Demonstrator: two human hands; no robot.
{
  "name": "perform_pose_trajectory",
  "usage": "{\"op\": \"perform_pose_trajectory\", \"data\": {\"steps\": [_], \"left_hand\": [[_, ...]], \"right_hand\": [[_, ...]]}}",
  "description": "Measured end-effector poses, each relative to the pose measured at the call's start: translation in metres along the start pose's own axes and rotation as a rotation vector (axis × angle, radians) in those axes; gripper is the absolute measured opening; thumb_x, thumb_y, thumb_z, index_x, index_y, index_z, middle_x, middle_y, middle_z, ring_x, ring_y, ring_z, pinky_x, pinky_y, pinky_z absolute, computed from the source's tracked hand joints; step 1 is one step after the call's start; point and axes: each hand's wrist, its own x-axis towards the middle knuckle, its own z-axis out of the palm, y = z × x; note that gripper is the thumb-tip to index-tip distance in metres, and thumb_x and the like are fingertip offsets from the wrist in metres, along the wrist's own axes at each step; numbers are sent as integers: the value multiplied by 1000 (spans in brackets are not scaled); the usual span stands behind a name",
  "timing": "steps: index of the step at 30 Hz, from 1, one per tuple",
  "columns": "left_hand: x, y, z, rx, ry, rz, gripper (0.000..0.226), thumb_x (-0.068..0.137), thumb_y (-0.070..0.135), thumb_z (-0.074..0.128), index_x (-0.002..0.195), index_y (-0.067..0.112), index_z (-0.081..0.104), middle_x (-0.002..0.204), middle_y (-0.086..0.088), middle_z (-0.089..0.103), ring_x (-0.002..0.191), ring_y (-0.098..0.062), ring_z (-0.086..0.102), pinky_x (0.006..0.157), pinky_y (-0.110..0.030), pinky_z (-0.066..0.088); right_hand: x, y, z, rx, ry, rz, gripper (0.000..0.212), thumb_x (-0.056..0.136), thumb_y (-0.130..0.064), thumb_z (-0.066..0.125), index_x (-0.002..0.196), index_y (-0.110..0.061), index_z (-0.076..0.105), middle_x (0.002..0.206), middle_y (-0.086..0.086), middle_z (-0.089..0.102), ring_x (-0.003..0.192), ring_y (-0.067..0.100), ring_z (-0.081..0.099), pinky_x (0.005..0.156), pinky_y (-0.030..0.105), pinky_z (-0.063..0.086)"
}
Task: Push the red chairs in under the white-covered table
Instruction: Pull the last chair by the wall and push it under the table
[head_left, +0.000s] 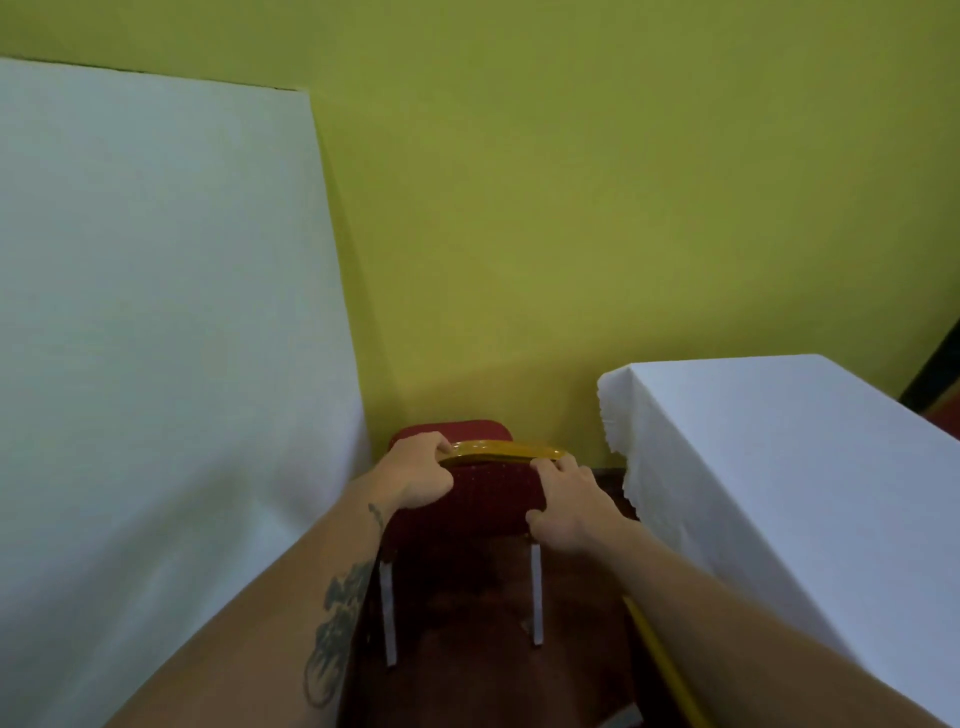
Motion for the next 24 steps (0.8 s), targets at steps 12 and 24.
{"op": "perform_pose_trajectory", "data": {"steps": [12, 24], "left_hand": [[81, 6, 27, 341, -106, -43, 43, 69, 21, 56, 110, 32, 63, 108, 0, 66, 111, -31, 64, 101, -52, 47], [89, -3, 29, 300, -150, -55, 33, 71, 16, 49, 78, 45, 63, 87, 11, 65, 98, -26, 65, 96, -50, 49]], "right_hand": [[123, 31, 11, -112, -131, -51, 72, 86, -36, 58, 150, -19, 29, 143, 12, 41, 135, 36, 37, 107, 51, 40], [114, 37, 31, -274, -3, -93, 42, 94, -33, 57, 130, -16, 44, 134, 7, 54, 126, 31, 48, 105, 48, 36]]}}
